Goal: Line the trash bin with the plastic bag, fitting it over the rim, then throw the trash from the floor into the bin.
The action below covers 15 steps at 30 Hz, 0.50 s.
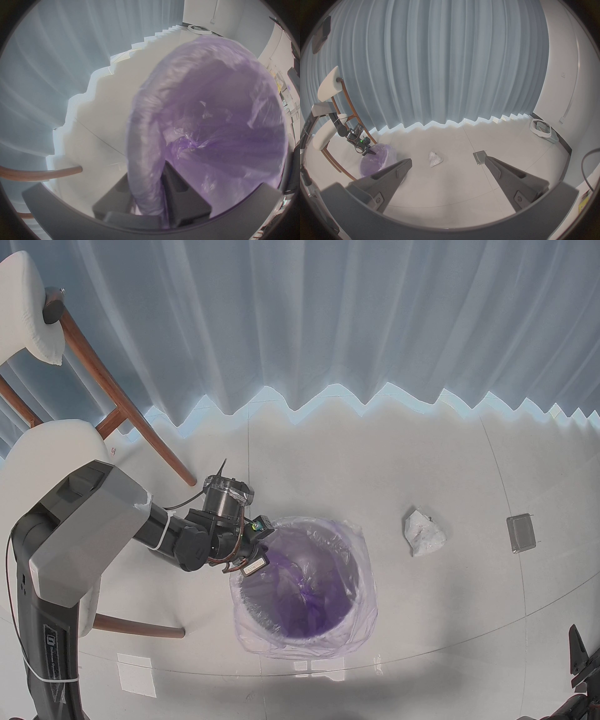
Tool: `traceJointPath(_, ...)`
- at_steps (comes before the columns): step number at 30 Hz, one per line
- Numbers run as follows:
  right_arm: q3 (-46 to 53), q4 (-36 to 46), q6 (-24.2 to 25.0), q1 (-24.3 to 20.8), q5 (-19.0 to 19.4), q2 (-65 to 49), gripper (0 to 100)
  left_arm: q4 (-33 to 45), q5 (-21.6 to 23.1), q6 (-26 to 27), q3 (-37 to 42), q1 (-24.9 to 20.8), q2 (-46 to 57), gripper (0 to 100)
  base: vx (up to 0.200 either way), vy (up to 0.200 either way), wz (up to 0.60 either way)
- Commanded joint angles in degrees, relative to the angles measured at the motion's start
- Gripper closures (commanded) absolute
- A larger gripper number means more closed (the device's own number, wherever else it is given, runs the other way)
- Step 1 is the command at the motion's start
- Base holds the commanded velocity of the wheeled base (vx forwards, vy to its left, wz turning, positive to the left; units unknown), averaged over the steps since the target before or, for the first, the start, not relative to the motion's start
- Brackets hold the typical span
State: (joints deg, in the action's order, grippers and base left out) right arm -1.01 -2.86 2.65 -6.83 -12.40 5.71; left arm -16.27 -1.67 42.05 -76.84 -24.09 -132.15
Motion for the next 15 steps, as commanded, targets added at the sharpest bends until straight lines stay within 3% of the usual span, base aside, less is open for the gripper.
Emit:
traceJointPath(1,1.01,-0.04,-0.01,-0.03,0.01,0.1,0,-2.01,0.18,-0.39,0.2,0.09,-1.36,0,0.0,0.0,0.0)
traceJointPath(8,1.01,-0.04,0.08,-0.03,0.01,0.1,0,-3.41,0.09,-5.04,1.78,-0.78,0.66,0,0.0,0.0,0.0)
traceJointPath(9,1.01,-0.04,0.08,-0.03,0.01,0.1,0,-5.61,0.18,-7.94,2.48,-1.66,1.63,0,0.0,0.0,0.0)
traceJointPath(15,1.01,0.05,-0.01,-0.03,0.01,0.1,0,-11.59,0.53,-11.72,4.06,-2.37,3.65,0,0.0,0.0,0.0)
